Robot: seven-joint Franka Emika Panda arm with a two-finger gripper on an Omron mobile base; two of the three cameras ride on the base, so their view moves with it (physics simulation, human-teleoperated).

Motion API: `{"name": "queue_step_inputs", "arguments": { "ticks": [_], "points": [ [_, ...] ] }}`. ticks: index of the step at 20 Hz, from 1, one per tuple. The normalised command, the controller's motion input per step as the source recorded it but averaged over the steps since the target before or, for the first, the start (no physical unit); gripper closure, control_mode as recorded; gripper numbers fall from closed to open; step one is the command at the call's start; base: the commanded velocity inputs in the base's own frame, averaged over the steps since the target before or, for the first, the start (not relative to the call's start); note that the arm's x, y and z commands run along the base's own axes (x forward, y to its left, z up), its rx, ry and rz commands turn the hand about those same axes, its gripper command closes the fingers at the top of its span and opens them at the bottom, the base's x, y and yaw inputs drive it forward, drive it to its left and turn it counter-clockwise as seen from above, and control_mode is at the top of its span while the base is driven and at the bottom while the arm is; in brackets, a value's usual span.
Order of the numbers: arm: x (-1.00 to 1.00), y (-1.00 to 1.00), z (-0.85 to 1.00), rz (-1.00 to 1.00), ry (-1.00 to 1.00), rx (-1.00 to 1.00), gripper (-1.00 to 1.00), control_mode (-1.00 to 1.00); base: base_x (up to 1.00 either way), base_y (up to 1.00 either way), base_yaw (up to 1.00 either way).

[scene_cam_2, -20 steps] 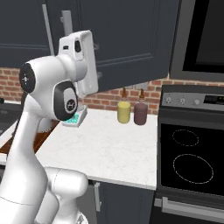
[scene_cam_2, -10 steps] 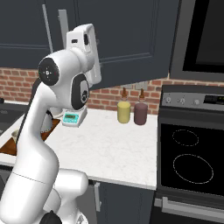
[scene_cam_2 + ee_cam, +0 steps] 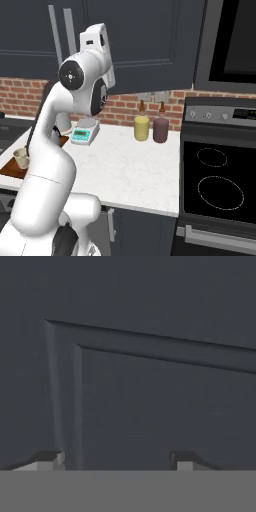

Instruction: Pick the kettle from the counter and place it on the tray. Then pick the mug from the cabinet and place it on the tray. Then close the cabinet doors.

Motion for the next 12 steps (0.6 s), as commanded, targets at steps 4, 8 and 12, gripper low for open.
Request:
{"name": "queue_step_inputs", "arguments": {
  "ticks": [4, 8, 12],
  "points": [
    [0.8, 0.09, -0.25, 0.08, 0.06, 0.0, -1.0, -1.0, 0.0, 0.0, 0.0],
    [0.82, 0.03, -0.27, 0.07, 0.08, 0.0, -1.0, -1.0, 0.0, 0.0, 0.0],
    [0.78, 0.0, -0.27, 0.06, 0.09, 0.0, -1.0, -1.0, 0.0, 0.0, 0.0]
  ]
}}
